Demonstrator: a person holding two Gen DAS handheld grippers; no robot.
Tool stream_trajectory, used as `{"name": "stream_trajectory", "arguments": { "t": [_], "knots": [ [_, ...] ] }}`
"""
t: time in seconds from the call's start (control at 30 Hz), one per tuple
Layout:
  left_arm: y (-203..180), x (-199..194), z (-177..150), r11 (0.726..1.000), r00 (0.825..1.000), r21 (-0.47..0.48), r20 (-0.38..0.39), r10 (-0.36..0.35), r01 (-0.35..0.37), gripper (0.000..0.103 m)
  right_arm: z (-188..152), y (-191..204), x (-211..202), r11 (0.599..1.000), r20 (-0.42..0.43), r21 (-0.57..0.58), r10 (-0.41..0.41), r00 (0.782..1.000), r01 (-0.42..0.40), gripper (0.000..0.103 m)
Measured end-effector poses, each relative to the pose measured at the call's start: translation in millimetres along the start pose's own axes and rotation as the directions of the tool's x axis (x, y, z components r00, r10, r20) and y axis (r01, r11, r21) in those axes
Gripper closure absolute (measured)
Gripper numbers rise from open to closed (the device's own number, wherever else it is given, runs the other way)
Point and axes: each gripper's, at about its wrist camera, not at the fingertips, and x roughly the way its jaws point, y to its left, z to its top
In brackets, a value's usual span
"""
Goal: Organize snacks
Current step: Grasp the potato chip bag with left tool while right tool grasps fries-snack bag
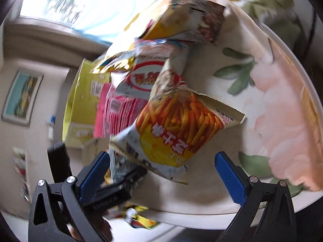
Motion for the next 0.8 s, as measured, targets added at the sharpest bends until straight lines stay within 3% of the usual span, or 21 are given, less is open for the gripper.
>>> {"name": "stream_trajectory", "arguments": {
  "t": [0.3, 0.4, 0.43, 0.57, 0.8],
  "knots": [
    [1.1, -28.9, 9.4, 1.0, 0.999, 0.017, 0.034, 0.023, -0.024, 0.021, 10.8, 0.2, 10.6, 0.992, 0.021, 0.123, -0.02, 1.0, 0.017, 0.001],
    [1.5, -35.2, 8.4, 1.0, 0.999, 0.016, 0.036, 0.017, -0.018, 0.021, 13.3, -3.1, 15.6, 0.987, 0.019, 0.161, -0.017, 1.0, 0.014, 0.011],
    [1.1, -36.8, 7.9, 1.0, 0.999, 0.015, 0.037, 0.015, -0.015, 0.021, 12.9, -6.3, 18.4, 0.984, 0.019, 0.181, -0.007, 1.0, 0.003, 0.02],
    [-0.5, -42.5, 6.8, 1.0, 0.999, 0.013, 0.041, 0.007, -0.008, 0.021, 7.1, -18.0, 20.3, 0.971, 0.028, 0.23, 0.067, 0.997, -0.072, 0.041],
    [3.9, -59.8, 5.0, 1.0, 0.998, 0.004, 0.065, 0.009, -0.01, 0.021, 2.4, -9.5, 11.0, 0.983, 0.028, 0.169, 0.071, 0.997, -0.074, 0.056]
  ]
}}
